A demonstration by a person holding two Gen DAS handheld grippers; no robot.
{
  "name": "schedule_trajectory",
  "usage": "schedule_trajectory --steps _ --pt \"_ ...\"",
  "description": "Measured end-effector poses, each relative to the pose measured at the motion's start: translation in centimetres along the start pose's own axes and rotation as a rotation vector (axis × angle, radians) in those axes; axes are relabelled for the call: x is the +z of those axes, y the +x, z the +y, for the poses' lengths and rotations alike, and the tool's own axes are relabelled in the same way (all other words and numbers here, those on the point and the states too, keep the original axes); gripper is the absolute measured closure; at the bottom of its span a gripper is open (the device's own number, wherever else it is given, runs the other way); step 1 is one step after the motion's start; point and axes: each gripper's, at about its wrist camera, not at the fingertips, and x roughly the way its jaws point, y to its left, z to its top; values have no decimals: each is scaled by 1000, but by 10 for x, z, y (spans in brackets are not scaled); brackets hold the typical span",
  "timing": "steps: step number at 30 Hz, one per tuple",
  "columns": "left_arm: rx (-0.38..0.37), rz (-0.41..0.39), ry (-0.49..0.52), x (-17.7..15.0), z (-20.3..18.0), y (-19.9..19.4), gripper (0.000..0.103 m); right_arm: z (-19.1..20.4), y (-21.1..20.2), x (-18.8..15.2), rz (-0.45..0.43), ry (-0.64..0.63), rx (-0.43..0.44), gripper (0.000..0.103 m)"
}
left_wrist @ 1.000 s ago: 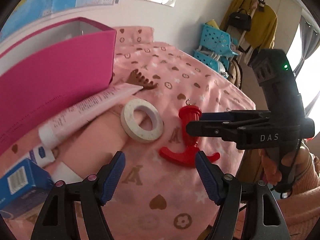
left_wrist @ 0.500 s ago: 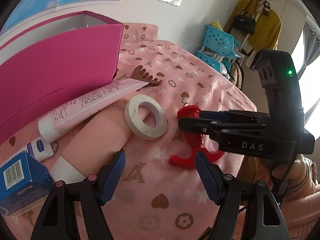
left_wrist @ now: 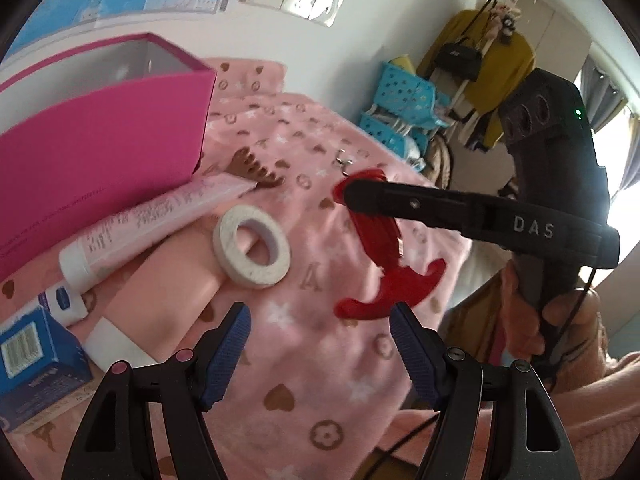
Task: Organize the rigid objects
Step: 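Grasp the red corkscrew with the right gripper and lift it, then lower the red corkscrew into the pink box and open the right gripper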
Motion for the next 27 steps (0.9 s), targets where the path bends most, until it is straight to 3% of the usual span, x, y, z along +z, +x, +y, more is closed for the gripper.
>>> schedule_trajectory --steps 6,8,23,27 --pt "-15 -77 9 12 -2 -27 31 24 1 27 -46 -55 70 66" --pt "-9 -99 9 17 0 -36 39 34 4 37 -67 -76 94 66" --pt "156 -206 -49 82 40 -72 72 84 51 126 -140 -131 200 66" --pt "203 -214 -65 99 59 -74 75 86 69 142 -136 -106 197 66"
